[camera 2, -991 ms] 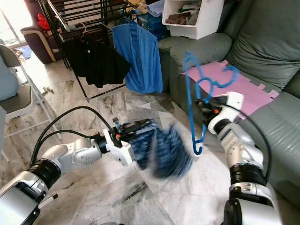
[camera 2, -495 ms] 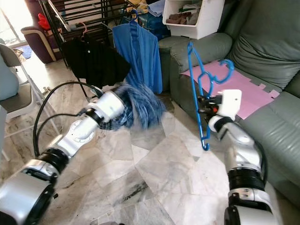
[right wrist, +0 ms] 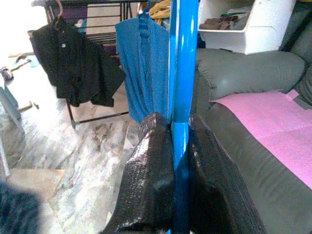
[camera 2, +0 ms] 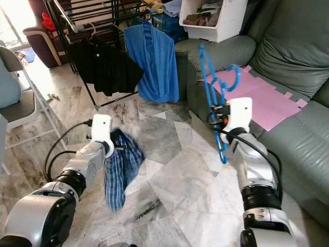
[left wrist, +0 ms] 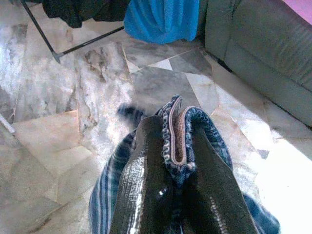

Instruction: Hang hanger

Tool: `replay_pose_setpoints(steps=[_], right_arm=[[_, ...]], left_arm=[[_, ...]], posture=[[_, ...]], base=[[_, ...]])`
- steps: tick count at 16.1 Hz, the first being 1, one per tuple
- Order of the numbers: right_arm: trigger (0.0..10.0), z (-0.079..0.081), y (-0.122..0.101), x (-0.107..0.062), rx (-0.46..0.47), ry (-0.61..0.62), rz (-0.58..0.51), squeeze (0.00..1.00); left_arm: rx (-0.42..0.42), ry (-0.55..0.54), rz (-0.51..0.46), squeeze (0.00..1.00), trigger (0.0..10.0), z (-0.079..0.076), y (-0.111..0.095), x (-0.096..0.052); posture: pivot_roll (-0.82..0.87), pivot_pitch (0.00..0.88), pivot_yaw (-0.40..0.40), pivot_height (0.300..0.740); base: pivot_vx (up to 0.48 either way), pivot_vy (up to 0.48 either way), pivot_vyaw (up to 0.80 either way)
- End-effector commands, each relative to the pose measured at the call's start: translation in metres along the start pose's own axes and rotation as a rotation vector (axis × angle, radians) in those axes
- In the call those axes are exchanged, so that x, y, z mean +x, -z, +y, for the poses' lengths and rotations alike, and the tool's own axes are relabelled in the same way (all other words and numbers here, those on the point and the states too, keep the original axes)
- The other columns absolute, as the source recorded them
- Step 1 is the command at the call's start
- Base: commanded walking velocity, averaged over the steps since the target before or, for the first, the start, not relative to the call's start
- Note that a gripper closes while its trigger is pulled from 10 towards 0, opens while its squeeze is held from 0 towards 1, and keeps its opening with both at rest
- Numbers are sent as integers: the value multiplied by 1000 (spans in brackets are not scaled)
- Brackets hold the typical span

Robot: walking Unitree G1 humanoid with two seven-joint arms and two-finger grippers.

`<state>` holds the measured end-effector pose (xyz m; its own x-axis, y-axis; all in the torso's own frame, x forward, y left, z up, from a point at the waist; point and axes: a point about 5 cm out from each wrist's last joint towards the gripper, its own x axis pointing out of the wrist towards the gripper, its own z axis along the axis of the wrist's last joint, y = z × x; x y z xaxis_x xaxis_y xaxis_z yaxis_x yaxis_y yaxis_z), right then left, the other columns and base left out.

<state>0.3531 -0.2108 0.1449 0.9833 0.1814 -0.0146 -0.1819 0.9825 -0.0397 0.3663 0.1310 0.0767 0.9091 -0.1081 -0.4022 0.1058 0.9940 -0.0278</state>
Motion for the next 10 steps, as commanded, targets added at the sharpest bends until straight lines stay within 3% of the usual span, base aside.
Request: replay_pose_setpoints(steps=[1, 6, 8, 9, 10], right_arm=[[10000, -2, 3, -1, -11, 18, 12, 0], [10000, 4, 5, -4, -5, 9, 7, 0], [10000, 11, 5, -4, -3, -5, -22, 0], [10000, 15, 4, -4, 1, -12, -31, 0], [10000, 19, 5, -4, -9, -26, -34, 0]], left_arm=[[-58, -22, -61, 0, 10000, 5, -27, 2], [-274, 62, -134, 0, 10000, -4, -45, 2], [-488, 129, -267, 0, 10000, -3, -70, -2], [-509, 168, -299, 0, 10000, -4, -76, -4], [-472, 206, -332, 0, 10000, -7, -83, -6]], posture=[[-163, 0, 47, 740], [-168, 0, 51, 740], [-167, 0, 48, 740], [-167, 0, 48, 740], [-159, 0, 44, 740]], base=[[0, 0, 0], [0, 0, 0], [0, 0, 0], [0, 0, 0], [0, 0, 0]])
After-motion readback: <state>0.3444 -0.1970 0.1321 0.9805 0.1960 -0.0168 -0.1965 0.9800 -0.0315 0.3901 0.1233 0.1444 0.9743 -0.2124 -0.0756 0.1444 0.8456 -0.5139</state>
